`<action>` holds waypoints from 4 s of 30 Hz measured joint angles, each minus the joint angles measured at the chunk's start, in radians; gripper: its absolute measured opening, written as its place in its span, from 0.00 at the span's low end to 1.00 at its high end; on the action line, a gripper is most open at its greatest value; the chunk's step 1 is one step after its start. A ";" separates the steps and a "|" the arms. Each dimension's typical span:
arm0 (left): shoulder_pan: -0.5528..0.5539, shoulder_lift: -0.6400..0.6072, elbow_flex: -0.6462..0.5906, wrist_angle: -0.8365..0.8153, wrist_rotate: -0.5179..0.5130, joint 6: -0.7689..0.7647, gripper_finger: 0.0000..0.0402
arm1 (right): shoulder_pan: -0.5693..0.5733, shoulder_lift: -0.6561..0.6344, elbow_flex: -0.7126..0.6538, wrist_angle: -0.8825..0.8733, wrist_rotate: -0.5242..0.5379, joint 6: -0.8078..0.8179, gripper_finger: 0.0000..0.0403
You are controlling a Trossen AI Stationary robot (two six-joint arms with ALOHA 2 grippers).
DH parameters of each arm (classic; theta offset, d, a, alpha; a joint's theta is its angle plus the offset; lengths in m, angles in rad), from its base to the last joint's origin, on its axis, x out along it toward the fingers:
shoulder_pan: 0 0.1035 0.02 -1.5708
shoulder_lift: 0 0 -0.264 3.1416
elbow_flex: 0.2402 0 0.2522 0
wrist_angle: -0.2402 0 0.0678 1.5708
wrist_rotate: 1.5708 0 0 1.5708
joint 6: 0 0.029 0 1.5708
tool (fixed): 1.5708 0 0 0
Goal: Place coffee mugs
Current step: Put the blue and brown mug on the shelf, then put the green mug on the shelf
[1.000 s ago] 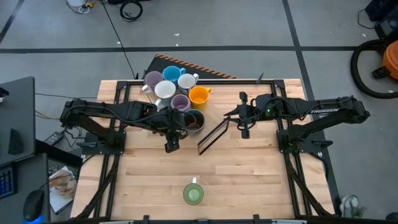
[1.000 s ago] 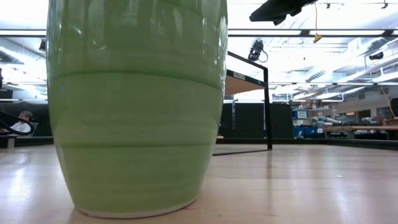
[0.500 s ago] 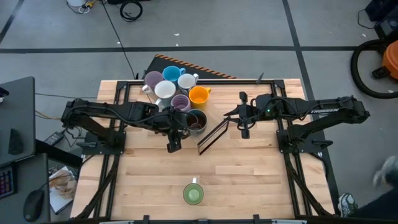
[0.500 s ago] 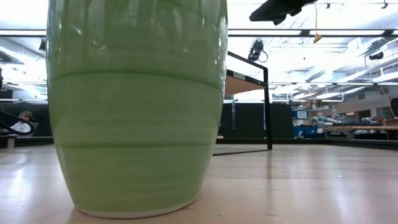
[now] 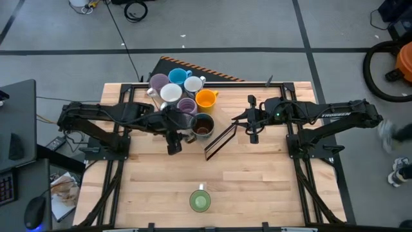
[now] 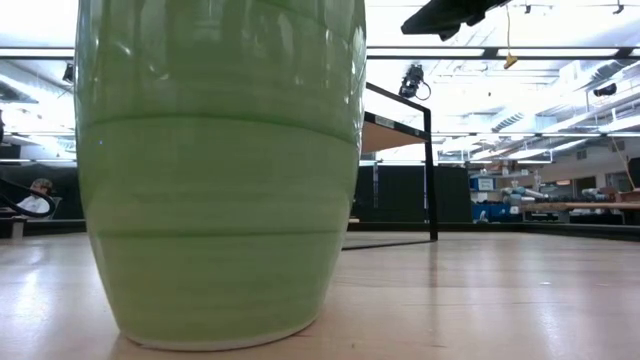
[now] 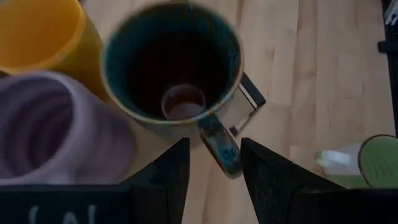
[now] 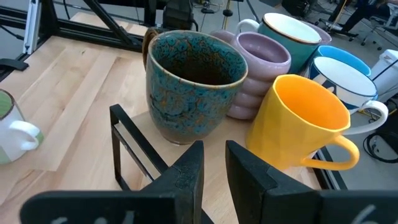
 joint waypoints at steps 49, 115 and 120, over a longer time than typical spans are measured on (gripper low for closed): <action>-0.184 -0.125 0.000 0.047 -0.256 0.085 0.37 | 0.532 0.796 0.518 0.030 -0.084 -0.158 0.19; -0.198 -0.175 -0.001 -0.024 -0.281 0.077 0.37 | 0.447 0.604 0.752 -0.704 -0.121 0.049 0.06; -0.198 -0.190 0.000 -0.028 -0.278 0.074 0.37 | 0.440 0.514 0.752 -0.741 -0.042 0.079 0.07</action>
